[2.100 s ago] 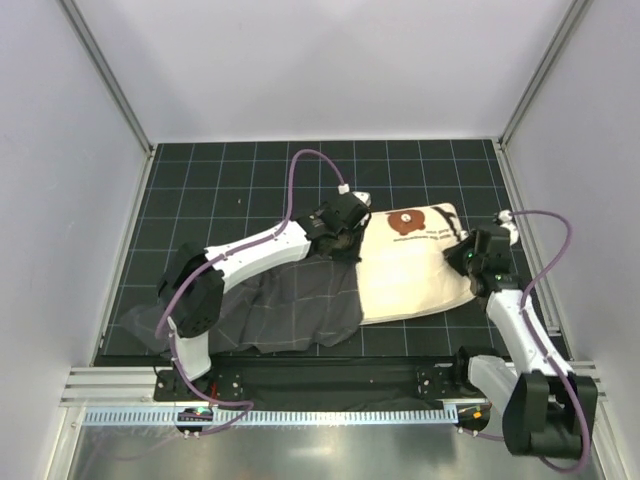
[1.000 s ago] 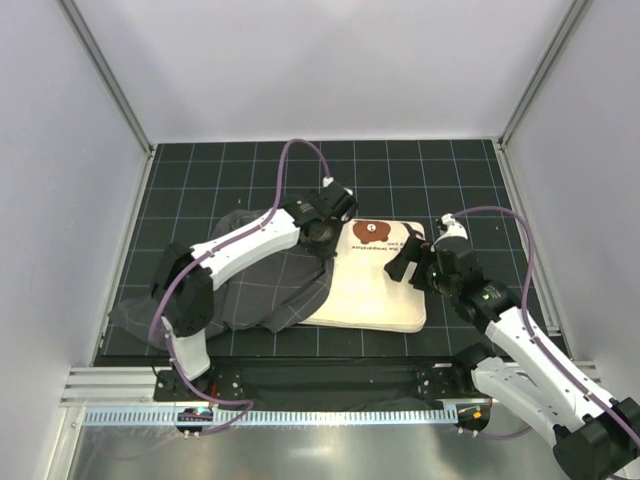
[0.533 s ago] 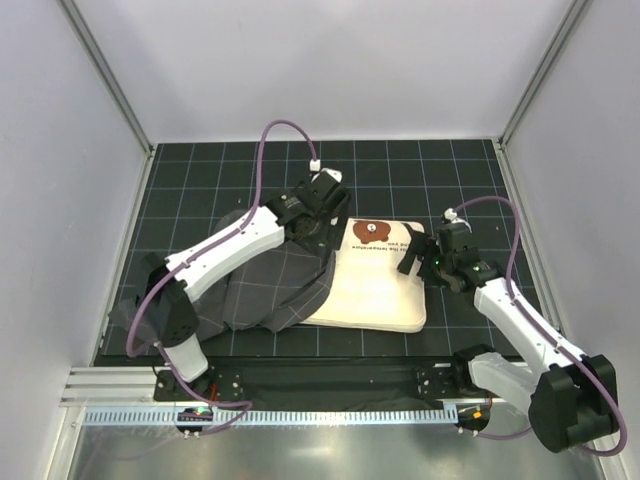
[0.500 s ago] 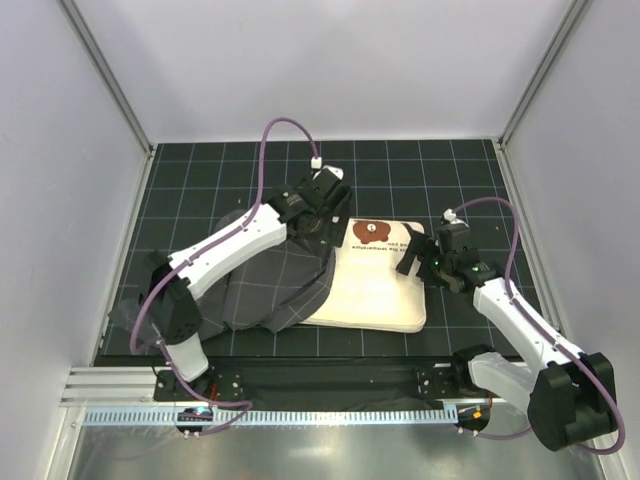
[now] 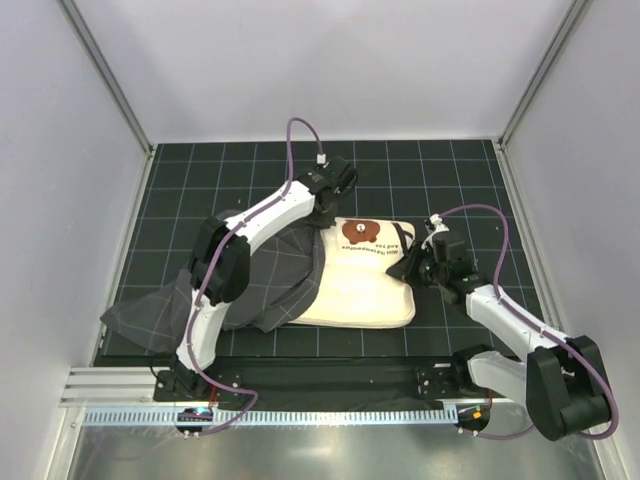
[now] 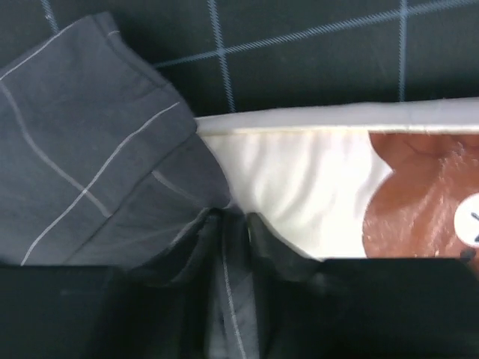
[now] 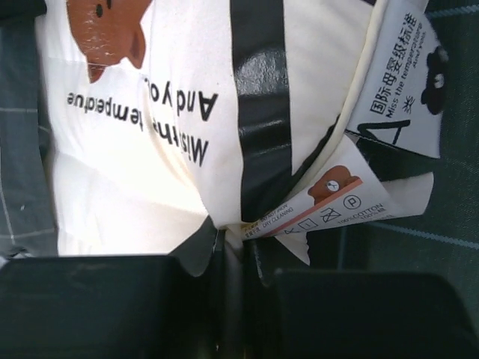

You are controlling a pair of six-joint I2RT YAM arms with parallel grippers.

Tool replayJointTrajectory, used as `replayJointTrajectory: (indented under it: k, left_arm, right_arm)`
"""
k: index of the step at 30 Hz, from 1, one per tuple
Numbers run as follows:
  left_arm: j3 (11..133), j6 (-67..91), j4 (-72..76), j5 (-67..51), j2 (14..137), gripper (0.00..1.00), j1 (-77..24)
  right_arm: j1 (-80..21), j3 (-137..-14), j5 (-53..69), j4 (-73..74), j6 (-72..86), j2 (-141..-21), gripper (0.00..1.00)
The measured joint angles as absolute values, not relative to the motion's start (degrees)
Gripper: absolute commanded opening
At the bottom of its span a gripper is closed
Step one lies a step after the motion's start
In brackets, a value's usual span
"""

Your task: Put the pillow into the pillowcase

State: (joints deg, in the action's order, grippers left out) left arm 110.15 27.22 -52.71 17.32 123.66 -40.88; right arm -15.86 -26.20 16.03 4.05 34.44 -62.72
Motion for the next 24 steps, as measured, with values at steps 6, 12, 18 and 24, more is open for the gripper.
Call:
replayJointTrajectory:
  k: [6,12,18,24]
  left_arm:
    - [111.02,25.21,-52.45,16.36,123.26,0.0,-38.57]
    - [112.27,23.03,-51.48,10.59,121.6,0.0,-40.38]
    - [121.1,22.15,-53.01,1.96,120.75,0.0,-49.78]
    - [125.6,22.52,-53.39,-6.17,120.68,0.11,-55.11]
  right_arm:
    - [-17.1,-25.17,18.74,5.61,33.45,-56.93,0.04]
    - [-19.88,-24.8,20.97,8.4,33.34,-48.82,0.04]
    - [-20.29,-26.81,21.32,14.76,33.58,-40.82,0.04]
    - [-20.29,-29.47,17.69,21.15,33.36,-38.41,0.04]
